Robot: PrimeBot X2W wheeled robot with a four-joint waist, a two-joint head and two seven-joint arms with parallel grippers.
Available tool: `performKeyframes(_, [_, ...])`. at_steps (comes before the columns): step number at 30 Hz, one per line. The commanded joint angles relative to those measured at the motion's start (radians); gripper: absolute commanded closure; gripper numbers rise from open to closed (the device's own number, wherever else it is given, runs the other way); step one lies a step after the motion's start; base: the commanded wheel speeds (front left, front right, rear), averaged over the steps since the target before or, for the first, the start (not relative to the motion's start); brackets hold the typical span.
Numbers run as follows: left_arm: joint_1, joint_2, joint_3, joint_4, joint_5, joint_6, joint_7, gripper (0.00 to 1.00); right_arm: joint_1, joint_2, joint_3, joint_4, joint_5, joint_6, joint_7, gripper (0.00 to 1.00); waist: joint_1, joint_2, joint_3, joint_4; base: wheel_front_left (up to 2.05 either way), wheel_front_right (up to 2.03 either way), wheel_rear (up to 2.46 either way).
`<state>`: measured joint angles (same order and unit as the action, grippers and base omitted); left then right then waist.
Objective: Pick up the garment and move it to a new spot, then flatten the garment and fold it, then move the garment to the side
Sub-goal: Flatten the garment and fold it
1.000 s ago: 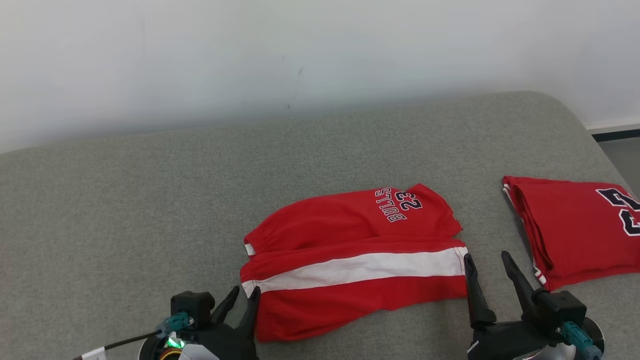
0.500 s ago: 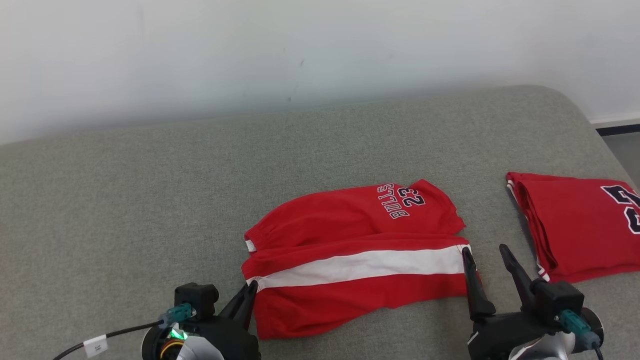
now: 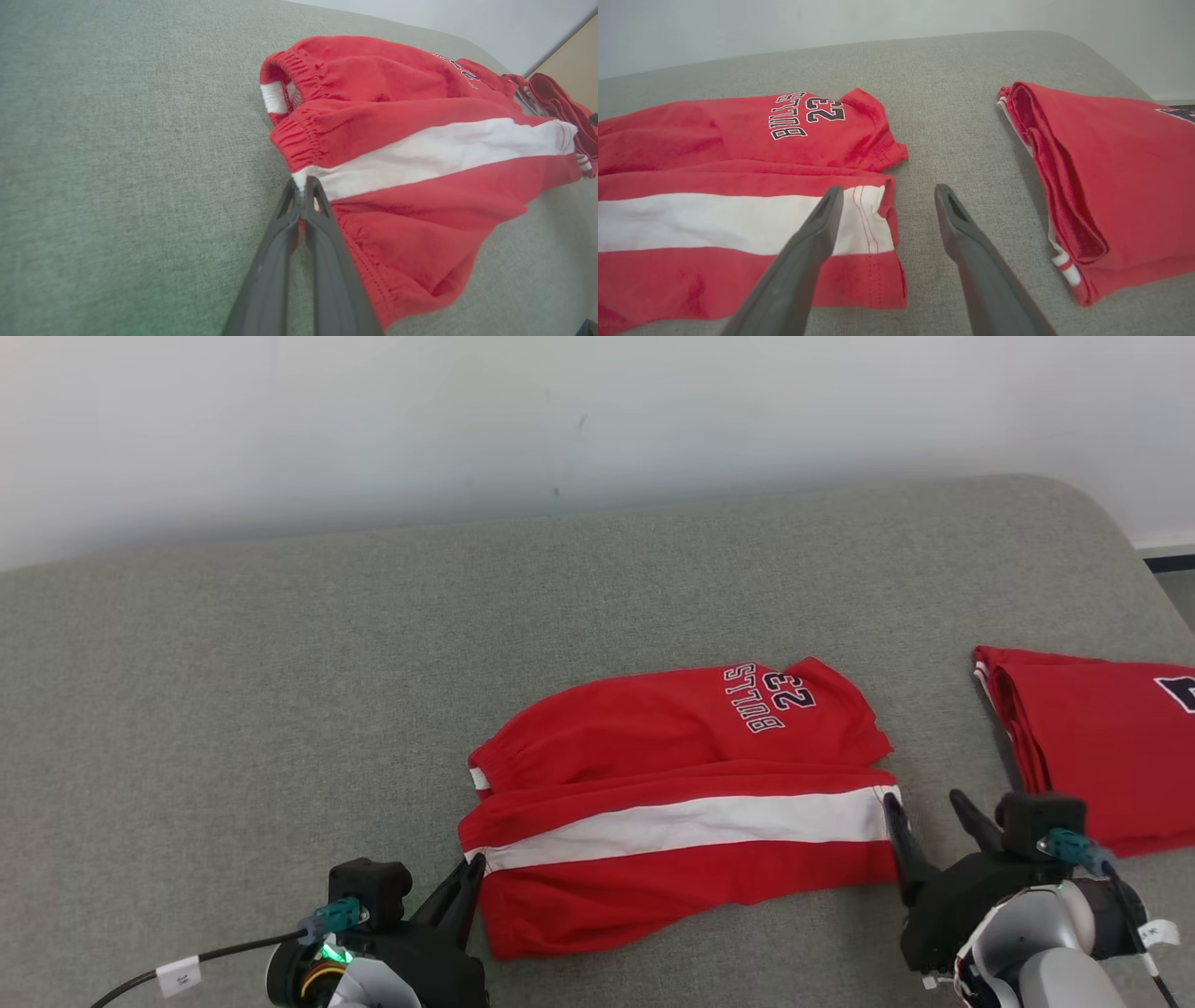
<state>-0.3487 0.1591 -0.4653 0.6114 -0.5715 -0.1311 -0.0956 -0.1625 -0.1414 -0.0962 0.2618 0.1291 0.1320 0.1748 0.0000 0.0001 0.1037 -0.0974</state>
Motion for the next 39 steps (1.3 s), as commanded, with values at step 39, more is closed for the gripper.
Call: performKeyframes(39, [-0.014,0.009,-0.039,0.021,-0.042,0.003,-0.026,1.0,0.013,-0.027,0.155,0.046,0.078,-0.002,0.095,0.22,0.0,-0.0001,0.004,0.02,0.0,0.0,0.0])
